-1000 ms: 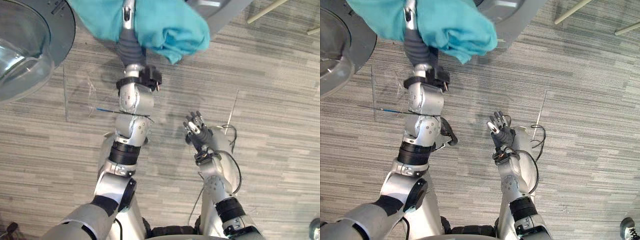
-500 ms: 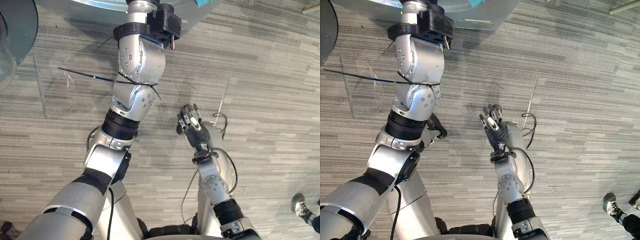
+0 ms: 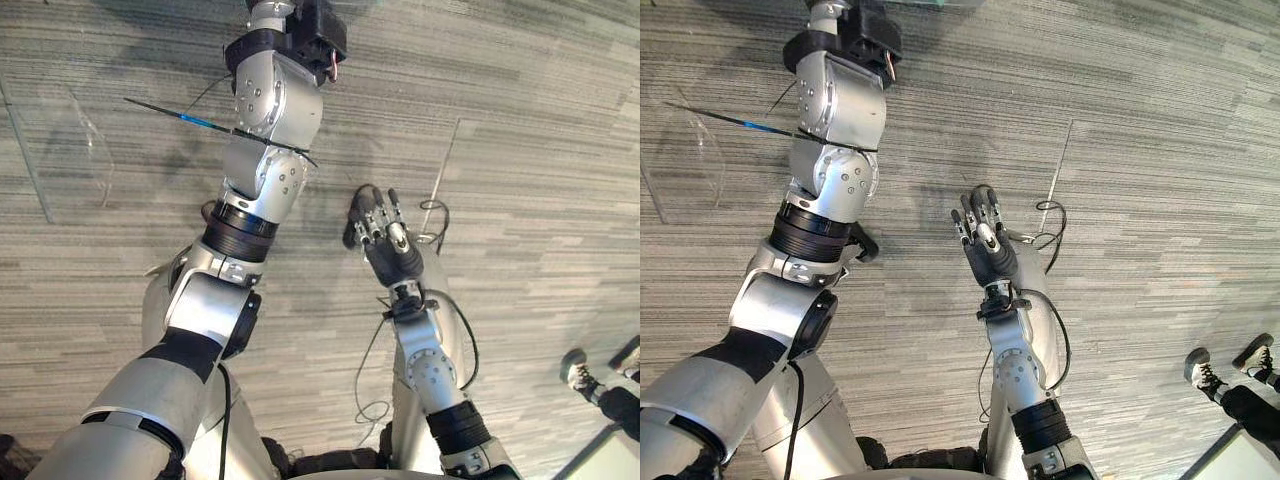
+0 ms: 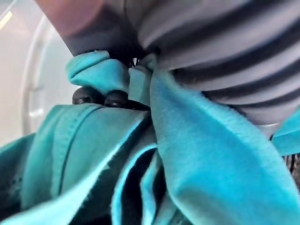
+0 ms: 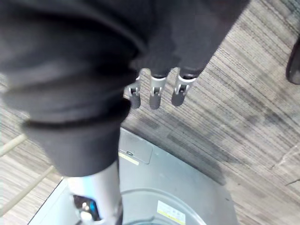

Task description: Pick up the laundry basket with both hands and put the clothes into the washing machine.

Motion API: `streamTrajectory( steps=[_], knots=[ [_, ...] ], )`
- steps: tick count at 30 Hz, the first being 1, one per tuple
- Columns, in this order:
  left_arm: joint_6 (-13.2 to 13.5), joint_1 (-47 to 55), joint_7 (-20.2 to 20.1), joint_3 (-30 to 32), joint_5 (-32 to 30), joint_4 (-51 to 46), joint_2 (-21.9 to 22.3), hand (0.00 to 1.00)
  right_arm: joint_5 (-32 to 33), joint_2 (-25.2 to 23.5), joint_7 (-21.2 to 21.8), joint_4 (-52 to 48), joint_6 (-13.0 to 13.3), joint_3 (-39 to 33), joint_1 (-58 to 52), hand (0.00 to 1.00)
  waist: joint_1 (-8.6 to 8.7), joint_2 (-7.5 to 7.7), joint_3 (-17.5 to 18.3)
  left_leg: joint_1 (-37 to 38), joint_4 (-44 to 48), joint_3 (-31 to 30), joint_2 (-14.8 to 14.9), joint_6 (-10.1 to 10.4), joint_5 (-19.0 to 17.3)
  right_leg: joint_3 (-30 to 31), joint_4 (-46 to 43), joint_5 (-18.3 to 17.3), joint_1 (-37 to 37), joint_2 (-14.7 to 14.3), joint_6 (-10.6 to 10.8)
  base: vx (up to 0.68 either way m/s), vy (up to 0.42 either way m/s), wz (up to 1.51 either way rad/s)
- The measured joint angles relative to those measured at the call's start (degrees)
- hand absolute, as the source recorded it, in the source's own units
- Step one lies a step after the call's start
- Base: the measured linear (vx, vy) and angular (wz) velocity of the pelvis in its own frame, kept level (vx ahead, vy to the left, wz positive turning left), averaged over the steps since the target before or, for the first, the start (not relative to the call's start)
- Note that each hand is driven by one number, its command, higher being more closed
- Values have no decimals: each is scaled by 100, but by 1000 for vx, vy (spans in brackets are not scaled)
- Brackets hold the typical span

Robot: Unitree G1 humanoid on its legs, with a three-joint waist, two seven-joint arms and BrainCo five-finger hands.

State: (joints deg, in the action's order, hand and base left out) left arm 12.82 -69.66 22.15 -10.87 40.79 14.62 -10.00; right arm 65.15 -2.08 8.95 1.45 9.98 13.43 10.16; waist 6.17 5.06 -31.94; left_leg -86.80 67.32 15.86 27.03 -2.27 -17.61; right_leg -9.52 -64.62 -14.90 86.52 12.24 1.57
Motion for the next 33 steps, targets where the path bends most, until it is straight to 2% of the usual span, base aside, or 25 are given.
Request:
streamTrajectory(
  steps=[6, 10, 12, 17, 19, 22, 26, 31, 33],
  knots=[
    [-26, 1, 43, 10, -326, 248, -51, 100, 7, 25, 3, -334, 90, 6, -175, 0, 6, 5, 3, -162, 101, -16, 0, 1, 0, -2, -180, -87, 197, 79, -59, -51, 12, 7],
    [-254, -89, 52, -2, -559, 589, -177, 100, 11, 25, 4, -368, 87, 38, -179, 0, 43, 6, 3, -184, 103, 1, 8, 1, 0, 3, -171, -85, 225, 80, -61, -48, 20, -1],
    [-342, -504, 55, -21, -555, 752, -496, 100, 15, 25, 6, -532, 86, 93, -242, 0, 83, 9, 4, -252, 103, 30, 17, -6, 5, 14, -172, -80, 313, 79, -67, -35, 25, -2],
    [-366, -1514, 75, -17, -554, 1105, -1207, 100, 18, 26, 12, -586, 83, 100, -272, 0, 79, 11, 5, -251, 114, 103, 99, -16, 12, -5, -174, -78, 338, 55, -71, -22, 19, -4],
    [-419, -1921, 124, 12, -733, 1378, -1482, 100, 17, 29, 19, -586, 78, 97, -274, 0, 77, 12, 5, -213, 109, 150, 111, -16, 12, 17, -172, -78, 336, 54, -72, -18, 13, -1],
    [-576, -2431, 192, 66, -1188, 1770, -1995, 100, 18, 40, 55, -581, 73, 71, -282, 0, 52, 12, 6, -146, 105, 224, 189, -16, 12, 27, -133, -58, 297, 6, -101, -49, 29, -8],
    [-975, -2827, 410, 266, -2288, 2210, -2467, 100, 74, 145, 148, -569, 72, 0, -322, 0, -38, 19, 10, 13, 44, 319, 302, -16, 12, 17, -32, -33, 184, -78, -135, -42, 21, -11],
    [-1390, -2945, 592, 361, -3479, 2343, -2611, 100, 184, 257, 264, -566, 72, -60, -337, 0, -66, 19, 10, 144, -43, 377, 312, -16, 12, 15, 62, -30, 72, -114, -136, -21, 13, -2],
    [-1572, -2973, 702, 283, -4320, 2345, -2596, 100, 195, 263, 295, -564, 75, -71, -337, 0, -66, 19, 10, 169, -44, 447, 358, -16, 12, 14, 81, -30, 55, -121, -136, -11, 17, -1]
  ],
)
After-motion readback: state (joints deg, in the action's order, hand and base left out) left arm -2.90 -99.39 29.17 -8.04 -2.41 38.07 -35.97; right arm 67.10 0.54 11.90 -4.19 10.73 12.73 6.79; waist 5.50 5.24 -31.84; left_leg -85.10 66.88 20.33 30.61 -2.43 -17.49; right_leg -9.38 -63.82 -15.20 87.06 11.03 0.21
